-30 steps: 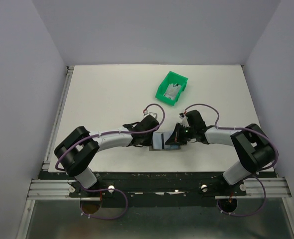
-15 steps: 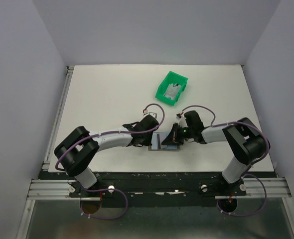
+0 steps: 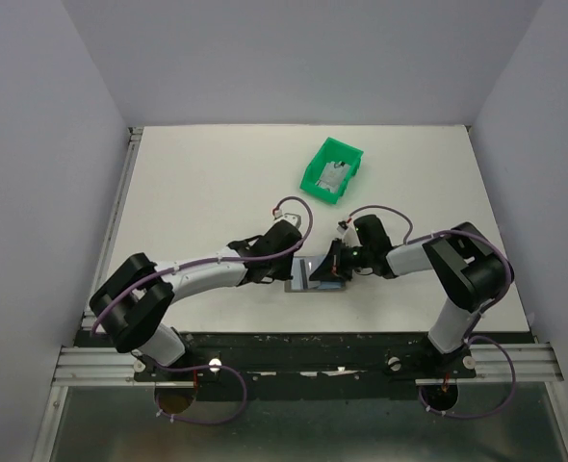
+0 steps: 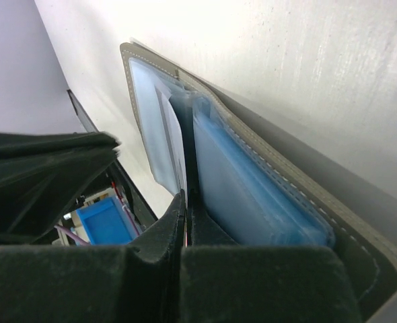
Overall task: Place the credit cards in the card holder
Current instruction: Insert the credit card into the card holder.
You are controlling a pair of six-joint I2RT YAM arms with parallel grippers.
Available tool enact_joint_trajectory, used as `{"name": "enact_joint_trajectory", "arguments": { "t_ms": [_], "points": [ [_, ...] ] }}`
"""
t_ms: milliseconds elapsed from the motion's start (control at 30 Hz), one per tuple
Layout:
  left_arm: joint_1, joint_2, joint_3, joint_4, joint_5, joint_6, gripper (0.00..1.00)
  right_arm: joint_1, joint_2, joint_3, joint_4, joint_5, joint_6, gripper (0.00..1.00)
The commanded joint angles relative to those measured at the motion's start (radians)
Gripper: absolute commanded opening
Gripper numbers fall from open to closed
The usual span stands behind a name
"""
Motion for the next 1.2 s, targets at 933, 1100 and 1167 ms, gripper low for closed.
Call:
{"name": "enact_joint_trajectory", "arguments": {
  "t_ms": [933, 1100, 1167],
  "points": [
    [-0.044, 0.247, -0.062, 0.349, 0.146, -0.054, 0.10, 0.013, -0.112, 0.007, -0.301, 0.169, -0.094, 0.42],
    [-0.044, 0.271, -0.097, 0.379, 0.144, -0.072, 0.09, 0.013, -0.203, 0.048, -0.473, 0.278, -0.136, 0.44],
    [-0.044, 0.278, -0.103, 0.387, 0.144, -0.077, 0.09, 0.013, -0.235, 0.060, -0.518, 0.308, -0.144, 0.46]
  ]
}}
